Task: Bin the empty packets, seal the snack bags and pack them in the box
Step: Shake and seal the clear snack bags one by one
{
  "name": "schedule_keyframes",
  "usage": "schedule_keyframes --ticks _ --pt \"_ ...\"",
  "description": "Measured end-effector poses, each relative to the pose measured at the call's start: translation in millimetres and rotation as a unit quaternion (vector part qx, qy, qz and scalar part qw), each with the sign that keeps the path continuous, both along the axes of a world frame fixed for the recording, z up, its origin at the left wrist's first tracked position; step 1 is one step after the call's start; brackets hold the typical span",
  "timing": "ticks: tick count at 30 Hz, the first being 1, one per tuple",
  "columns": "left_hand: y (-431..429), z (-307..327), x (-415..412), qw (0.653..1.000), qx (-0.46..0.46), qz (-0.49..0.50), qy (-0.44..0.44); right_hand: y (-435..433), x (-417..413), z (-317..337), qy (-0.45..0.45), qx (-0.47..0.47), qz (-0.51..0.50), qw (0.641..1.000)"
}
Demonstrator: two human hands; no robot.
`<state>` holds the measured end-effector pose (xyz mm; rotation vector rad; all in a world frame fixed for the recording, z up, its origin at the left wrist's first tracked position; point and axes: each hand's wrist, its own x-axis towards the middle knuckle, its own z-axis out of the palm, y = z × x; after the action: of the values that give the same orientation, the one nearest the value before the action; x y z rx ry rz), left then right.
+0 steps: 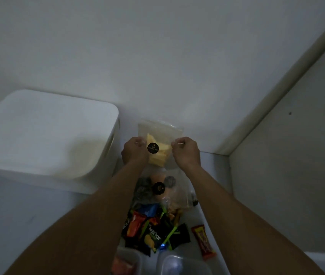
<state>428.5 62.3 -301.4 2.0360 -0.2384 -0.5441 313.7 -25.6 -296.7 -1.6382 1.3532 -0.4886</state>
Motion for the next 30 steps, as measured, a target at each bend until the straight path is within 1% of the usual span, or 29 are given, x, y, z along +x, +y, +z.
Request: schedule_keyframes --ticks 6,8,11,13,15,16,18,20,22,24,27,30 --pt "-5.9 -3.7 6.7 1.0 0.004 0.004 -0.016 -0.8 6.8 -5.7 0.009 -0.048 0.039 0.998" --pt "-4.6 -4.2 7.9 1.0 0.011 -0.004 -0.02 0.2 5.4 -3.7 0.007 -0.041 0.051 0.998" --pt "1.5 -4.9 8.1 1.0 0.026 -0.018 0.001 2.4 -1.5 1.4 0.008 -0.021 0.057 0.998" --pt "9.7 -3.4 3.8 0.997 0.07 -0.04 -0.003 5.6 -8.7 6.2 0.0 -0.002 0.048 0.999" --pt "16.9 -1.0 -3.9 0.985 0.125 -0.119 -0.019 12.8 -18.7 10.4 0.009 -0.004 0.044 0.999" --pt "20.4 -2.3 -8.0 0.972 0.149 -0.179 -0.027 18.3 -24.5 11.6 0.025 -0.008 0.048 0.999" --pt "26.7 -6.4 -15.0 0.936 0.193 -0.29 -0.05 30.5 -36.3 12.6 0.062 -0.021 0.062 0.996" --pt "33.3 -12.3 -18.6 0.907 0.221 -0.353 -0.062 42.2 -47.3 12.5 0.114 -0.034 0.078 0.99" --pt "38.2 -18.8 -20.6 0.891 0.23 -0.384 -0.07 51.5 -56.7 10.5 0.172 -0.044 0.097 0.979" --pt "41.6 -20.6 -23.4 0.891 0.219 -0.388 -0.087 59.9 -63.6 7.8 0.199 -0.023 0.106 0.974" --pt "44.1 -19.7 -26.0 0.91 0.184 -0.36 -0.092 70.6 -70.1 5.1 0.207 -0.009 0.083 0.975" --pt "48.1 -17.0 -21.9 0.918 0.166 -0.349 -0.088 77.2 -74.1 9.1 0.182 0.028 0.043 0.982"
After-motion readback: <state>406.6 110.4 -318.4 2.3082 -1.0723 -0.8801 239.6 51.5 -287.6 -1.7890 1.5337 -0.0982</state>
